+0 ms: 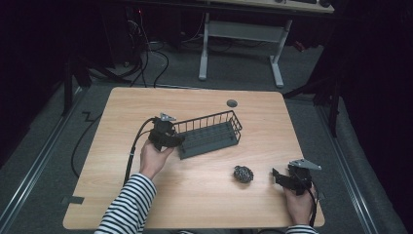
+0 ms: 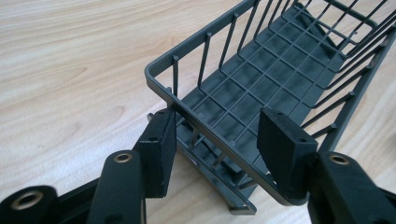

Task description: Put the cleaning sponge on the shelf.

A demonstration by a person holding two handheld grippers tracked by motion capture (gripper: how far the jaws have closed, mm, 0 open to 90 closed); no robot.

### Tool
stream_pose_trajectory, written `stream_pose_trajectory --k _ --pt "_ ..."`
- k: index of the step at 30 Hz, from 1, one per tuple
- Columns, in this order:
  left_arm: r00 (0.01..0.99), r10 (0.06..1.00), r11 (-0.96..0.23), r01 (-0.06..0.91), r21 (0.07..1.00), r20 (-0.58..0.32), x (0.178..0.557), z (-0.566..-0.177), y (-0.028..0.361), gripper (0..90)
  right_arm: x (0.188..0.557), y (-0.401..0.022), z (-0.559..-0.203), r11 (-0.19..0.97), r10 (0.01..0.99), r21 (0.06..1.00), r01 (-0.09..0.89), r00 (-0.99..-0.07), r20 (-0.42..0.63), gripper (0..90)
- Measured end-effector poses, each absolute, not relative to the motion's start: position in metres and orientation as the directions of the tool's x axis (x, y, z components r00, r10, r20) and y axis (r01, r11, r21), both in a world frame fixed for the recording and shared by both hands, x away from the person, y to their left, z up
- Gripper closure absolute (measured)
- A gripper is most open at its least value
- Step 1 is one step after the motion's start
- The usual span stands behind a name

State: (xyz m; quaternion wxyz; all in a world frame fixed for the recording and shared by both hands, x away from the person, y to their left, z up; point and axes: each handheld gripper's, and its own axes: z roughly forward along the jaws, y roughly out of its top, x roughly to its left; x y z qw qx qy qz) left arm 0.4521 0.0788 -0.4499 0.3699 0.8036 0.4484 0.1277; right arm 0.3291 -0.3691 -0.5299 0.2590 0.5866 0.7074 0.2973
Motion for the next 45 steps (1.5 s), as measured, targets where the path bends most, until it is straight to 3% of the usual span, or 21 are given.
stream_pose_trajectory --k 7,10,23,37,45 --pt "0.564 0.816 -0.316 0.62 0.718 -0.128 0.433 -0.451 0.09 47.9 0.329 -0.369 -0.53 0.134 0.984 0.723 0.678 -0.176 -0.017 30.5" --pt "0.566 0.821 -0.346 0.602 0.719 -0.079 0.423 -0.452 0.089 45.7 0.329 -0.369 -0.53 0.134 0.984 0.723 0.678 -0.176 -0.018 30.5" --pt "0.562 0.819 -0.31 0.607 0.732 -0.119 0.404 -0.453 0.101 45.1 0.329 -0.369 -0.53 0.135 0.984 0.723 0.677 -0.177 -0.018 30.3" --pt "0.552 0.822 -0.263 0.589 0.764 -0.143 0.405 -0.438 0.105 25.5 0.329 -0.369 -0.53 0.136 0.984 0.723 0.677 -0.178 -0.018 30.3" --pt "0.543 0.827 -0.236 0.568 0.788 -0.144 0.399 -0.431 0.123 23.6 0.329 -0.369 -0.53 0.135 0.984 0.723 0.678 -0.177 -0.017 30.2"
